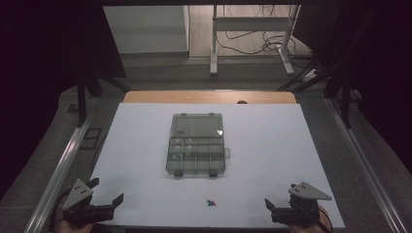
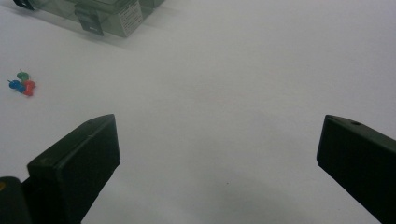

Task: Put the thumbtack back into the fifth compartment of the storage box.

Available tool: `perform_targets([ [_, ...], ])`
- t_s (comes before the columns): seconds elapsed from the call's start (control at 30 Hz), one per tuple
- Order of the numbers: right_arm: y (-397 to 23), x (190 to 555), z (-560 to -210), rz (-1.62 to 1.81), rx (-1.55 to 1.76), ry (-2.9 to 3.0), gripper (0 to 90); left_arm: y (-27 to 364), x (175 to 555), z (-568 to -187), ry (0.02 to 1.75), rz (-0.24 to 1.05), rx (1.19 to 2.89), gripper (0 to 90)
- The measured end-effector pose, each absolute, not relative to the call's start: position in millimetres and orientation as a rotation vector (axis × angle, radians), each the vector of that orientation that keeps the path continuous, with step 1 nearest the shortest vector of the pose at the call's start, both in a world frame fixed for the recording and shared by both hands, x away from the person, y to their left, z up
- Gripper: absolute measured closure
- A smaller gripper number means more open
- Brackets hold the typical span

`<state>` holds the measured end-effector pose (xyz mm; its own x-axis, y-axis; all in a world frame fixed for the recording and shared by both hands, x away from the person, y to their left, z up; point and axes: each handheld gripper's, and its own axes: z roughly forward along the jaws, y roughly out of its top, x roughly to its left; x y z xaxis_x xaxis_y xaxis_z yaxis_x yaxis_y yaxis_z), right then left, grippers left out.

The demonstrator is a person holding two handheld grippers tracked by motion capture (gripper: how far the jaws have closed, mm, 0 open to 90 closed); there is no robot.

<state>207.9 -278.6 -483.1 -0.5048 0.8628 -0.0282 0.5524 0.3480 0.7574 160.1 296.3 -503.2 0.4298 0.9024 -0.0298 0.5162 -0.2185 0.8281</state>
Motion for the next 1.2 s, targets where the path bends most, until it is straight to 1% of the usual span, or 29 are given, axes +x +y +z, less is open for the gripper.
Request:
perform_targets([
  [0.93, -271.0, 211.7, -483.7, 0.971, 1.178, 2.28, 0.0, 296.0, 160.6, -503.6, 1.195, 0.593, 1.883, 0.6],
  [1.2, -258.8, 221.4, -480.2, 0.967, 1.141, 2.343, 0.0, 297.9, 159.5, -503.7, 1.187, 0.59, 1.864, 0.6],
])
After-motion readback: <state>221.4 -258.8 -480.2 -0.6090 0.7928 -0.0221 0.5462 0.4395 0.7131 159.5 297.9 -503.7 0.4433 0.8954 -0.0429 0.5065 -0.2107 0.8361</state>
